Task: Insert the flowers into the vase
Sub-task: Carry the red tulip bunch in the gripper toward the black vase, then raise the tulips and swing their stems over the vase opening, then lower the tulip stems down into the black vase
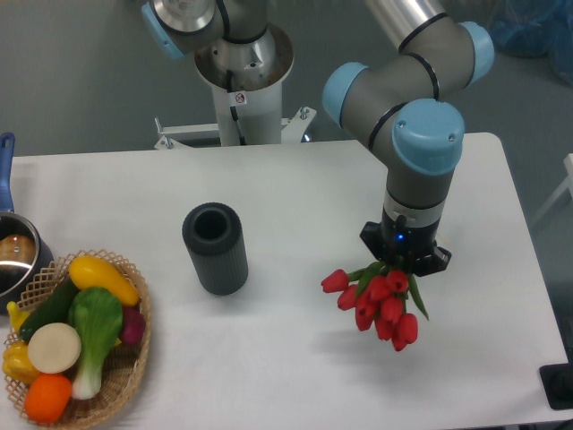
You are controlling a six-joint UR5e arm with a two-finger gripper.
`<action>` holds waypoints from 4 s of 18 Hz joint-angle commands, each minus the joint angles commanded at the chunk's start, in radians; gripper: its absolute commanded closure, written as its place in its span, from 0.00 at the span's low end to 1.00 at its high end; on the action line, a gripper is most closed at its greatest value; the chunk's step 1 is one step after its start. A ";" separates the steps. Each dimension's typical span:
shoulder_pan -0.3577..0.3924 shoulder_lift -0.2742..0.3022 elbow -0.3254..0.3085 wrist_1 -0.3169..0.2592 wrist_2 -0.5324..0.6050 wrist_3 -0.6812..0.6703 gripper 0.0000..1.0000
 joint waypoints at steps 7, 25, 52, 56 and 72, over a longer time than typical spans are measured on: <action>-0.054 -0.043 0.046 0.106 -0.339 -0.159 1.00; -0.006 0.024 -0.001 0.210 -0.952 -0.245 1.00; 0.141 0.489 -0.523 0.215 -1.203 -0.032 0.97; 0.147 0.498 -0.532 0.213 -1.198 -0.032 0.97; 0.138 0.500 -0.630 0.216 -1.114 0.046 0.96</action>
